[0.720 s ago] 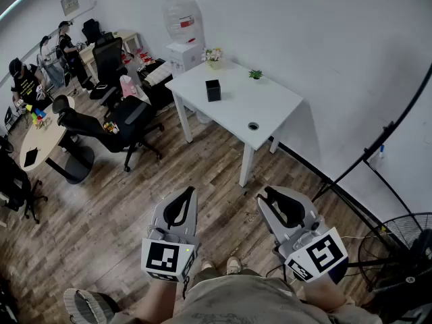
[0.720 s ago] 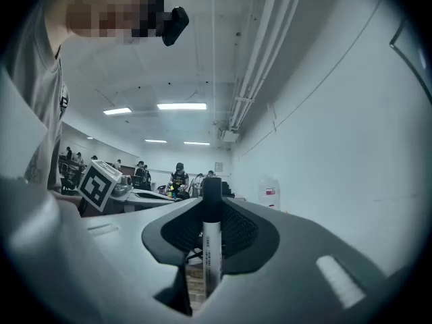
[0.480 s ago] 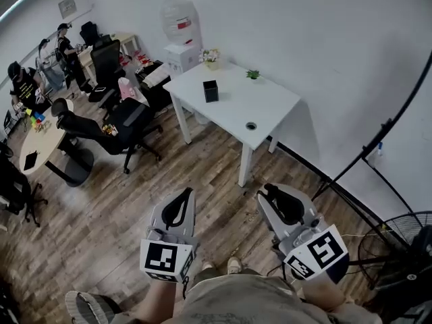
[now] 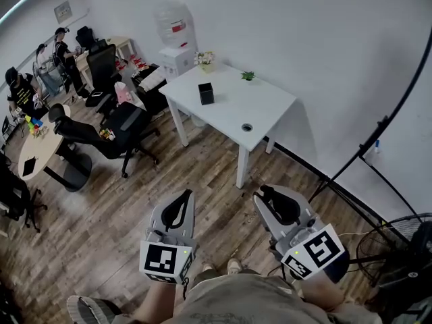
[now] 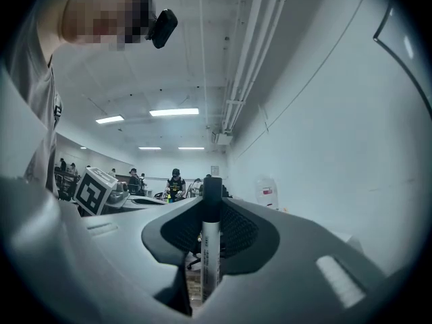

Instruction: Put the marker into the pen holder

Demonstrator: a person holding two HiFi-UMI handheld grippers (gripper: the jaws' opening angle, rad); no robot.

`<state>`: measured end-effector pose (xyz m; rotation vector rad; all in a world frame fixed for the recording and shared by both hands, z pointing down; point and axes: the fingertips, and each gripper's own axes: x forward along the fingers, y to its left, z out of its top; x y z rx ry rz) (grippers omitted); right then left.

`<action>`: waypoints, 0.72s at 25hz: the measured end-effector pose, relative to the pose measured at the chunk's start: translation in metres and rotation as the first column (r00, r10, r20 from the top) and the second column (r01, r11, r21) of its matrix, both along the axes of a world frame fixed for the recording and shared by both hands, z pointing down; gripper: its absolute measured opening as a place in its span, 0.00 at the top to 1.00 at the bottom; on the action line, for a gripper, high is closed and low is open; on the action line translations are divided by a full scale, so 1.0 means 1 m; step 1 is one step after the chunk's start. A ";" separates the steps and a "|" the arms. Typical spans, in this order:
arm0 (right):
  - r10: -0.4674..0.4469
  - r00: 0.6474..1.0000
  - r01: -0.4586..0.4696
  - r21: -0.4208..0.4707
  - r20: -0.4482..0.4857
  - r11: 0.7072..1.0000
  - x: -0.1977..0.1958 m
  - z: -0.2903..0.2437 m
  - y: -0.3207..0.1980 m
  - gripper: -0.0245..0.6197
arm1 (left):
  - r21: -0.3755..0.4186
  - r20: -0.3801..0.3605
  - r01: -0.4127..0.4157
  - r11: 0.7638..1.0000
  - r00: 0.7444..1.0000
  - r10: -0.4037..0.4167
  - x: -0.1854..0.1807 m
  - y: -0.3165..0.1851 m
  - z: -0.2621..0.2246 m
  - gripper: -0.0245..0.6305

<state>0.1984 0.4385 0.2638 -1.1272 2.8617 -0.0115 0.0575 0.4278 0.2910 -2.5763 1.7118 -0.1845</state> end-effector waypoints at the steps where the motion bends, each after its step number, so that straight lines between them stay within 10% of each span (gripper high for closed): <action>1: 0.000 1.000 0.000 -0.003 -0.002 1.000 0.001 0.002 -0.001 0.80 | 0.000 -0.001 -0.002 1.000 1.000 0.002 0.001 0.000 0.003 0.96; 18: 0.010 1.000 -0.010 -0.048 0.012 0.999 0.013 0.019 -0.023 0.80 | -0.006 0.029 0.004 1.000 1.000 -0.004 0.004 -0.023 0.009 0.96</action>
